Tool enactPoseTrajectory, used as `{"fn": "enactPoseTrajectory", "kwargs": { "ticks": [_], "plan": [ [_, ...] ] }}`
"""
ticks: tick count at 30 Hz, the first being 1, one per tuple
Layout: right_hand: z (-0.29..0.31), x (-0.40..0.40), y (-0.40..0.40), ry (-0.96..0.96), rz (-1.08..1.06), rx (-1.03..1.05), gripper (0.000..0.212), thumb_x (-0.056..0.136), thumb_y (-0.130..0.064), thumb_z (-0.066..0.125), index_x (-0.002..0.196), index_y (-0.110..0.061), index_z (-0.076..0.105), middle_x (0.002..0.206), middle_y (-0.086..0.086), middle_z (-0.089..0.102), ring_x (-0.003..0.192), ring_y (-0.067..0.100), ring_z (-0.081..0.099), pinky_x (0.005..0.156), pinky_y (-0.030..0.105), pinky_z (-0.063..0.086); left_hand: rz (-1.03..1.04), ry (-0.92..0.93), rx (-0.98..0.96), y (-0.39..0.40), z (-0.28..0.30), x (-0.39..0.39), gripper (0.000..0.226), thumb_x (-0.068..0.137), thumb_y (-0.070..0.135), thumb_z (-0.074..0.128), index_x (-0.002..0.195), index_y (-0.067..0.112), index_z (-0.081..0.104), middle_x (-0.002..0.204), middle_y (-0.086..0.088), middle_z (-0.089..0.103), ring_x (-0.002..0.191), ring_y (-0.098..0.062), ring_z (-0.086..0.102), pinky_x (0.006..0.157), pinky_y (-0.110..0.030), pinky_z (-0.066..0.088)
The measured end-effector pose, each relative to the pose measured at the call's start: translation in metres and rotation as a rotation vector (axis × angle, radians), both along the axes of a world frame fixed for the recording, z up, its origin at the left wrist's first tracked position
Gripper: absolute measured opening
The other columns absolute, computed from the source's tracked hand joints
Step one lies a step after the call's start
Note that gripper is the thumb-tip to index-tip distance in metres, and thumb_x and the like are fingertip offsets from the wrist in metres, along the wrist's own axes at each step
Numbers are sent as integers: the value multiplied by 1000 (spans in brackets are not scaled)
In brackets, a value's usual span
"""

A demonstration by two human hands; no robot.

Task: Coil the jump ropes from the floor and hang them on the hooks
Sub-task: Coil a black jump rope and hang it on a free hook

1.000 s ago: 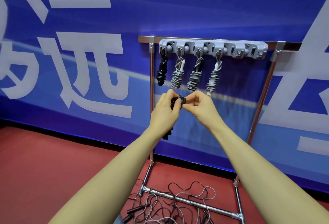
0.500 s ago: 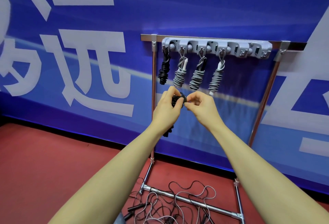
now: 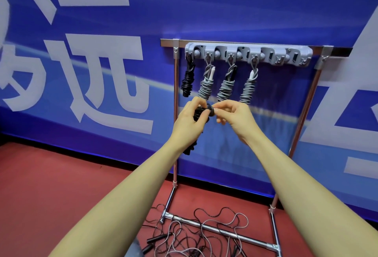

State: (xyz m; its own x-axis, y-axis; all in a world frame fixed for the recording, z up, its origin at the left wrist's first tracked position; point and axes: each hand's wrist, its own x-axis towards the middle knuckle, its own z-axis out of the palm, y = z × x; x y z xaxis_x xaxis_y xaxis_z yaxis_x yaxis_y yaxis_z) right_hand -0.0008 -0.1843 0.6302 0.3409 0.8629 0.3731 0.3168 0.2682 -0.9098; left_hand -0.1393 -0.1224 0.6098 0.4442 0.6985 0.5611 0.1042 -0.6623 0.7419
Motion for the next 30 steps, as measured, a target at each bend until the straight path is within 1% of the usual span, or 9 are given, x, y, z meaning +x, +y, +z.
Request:
{"fn": "enactPoseTrajectory", "kwargs": {
  "ticks": [4, 9, 12, 14, 16, 19, 21, 24, 30],
  "plan": [
    [4, -1, -2, -102, 25, -45, 9, 87, -4, 64, 83, -3, 72, 72, 7, 69, 56, 12, 53, 54, 24, 38, -20, 4, 2, 1, -1, -3, 17, 94, 27, 52, 86, 40, 44, 90, -6, 60, 70, -20, 58, 62, -37, 53],
    [9, -3, -2, -290, 2, -75, 8, 88, -6, 62, 86, 1, 67, 69, 5, 65, 55, 4, 52, 54, 13, 41, -42, 12, -25, 4, 0, -6, 17, 94, 25, 53, 86, 38, 46, 87, -3, 59, 68, -13, 56, 64, -37, 52],
    [8, -5, 1, -386, -23, -71, 7, 86, -9, 64, 83, -3, 66, 73, 5, 65, 61, 4, 53, 59, 15, 42, -74, 27, -51, 3, 2, -11, 14, 95, 22, 50, 88, 33, 45, 81, 3, 58, 63, -9, 51, 62, -34, 51],
    [7, -5, 4, -467, -38, -64, 7, 85, -12, 65, 80, -7, 64, 72, 2, 63, 63, 6, 50, 62, 19, 42, -90, 36, -83, 3, -1, -14, 13, 93, 22, 51, 91, 31, 42, 78, 5, 57, 61, -14, 51, 64, -40, 51],
    [4, -5, 8, -554, -49, -77, 10, 83, -14, 65, 75, -17, 60, 69, -8, 59, 64, 7, 49, 65, 28, 44, -47, 129, -66, 4, -4, -17, 26, 83, 26, 55, 100, 33, 37, 87, 9, 55, 66, -20, 55, 66, -43, 51],
    [0, -8, 11, -572, -42, -106, 15, 81, -13, 63, 70, -18, 54, 64, -9, 53, 61, 11, 45, 64, 37, 44, 180, 471, 98, 7, -6, -13, 59, 75, 26, 62, 122, 30, 28, 104, 5, 51, 78, -24, 54, 63, -34, 44],
    [-2, -14, 13, -590, -49, -119, 17, 78, -14, 62, 67, -20, 50, 61, -10, 50, 59, 12, 42, 62, 37, 43, 330, 576, 150, 7, -5, -6, 55, 78, 20, 60, 124, 20, 30, 103, -2, 51, 76, -26, 50, 61, -32, 39],
    [-1, -21, 15, -589, -55, -130, 19, 75, -16, 61, 64, -23, 47, 57, -11, 48, 58, 12, 40, 60, 35, 41, 451, 549, 164, 7, -10, 2, 35, 85, 19, 52, 114, 12, 34, 95, -6, 53, 73, -28, 47, 58, -34, 36],
    [-3, -22, 8, -680, -72, -144, 13, 76, -15, 59, 73, -7, 50, 60, -5, 46, 61, 18, 37, 59, 36, 38, 475, 717, 245, 21, -7, 1, 42, 83, 14, 52, 119, 12, 30, 77, -4, 48, 66, -29, 47, 56, -33, 35]
  ]
}}
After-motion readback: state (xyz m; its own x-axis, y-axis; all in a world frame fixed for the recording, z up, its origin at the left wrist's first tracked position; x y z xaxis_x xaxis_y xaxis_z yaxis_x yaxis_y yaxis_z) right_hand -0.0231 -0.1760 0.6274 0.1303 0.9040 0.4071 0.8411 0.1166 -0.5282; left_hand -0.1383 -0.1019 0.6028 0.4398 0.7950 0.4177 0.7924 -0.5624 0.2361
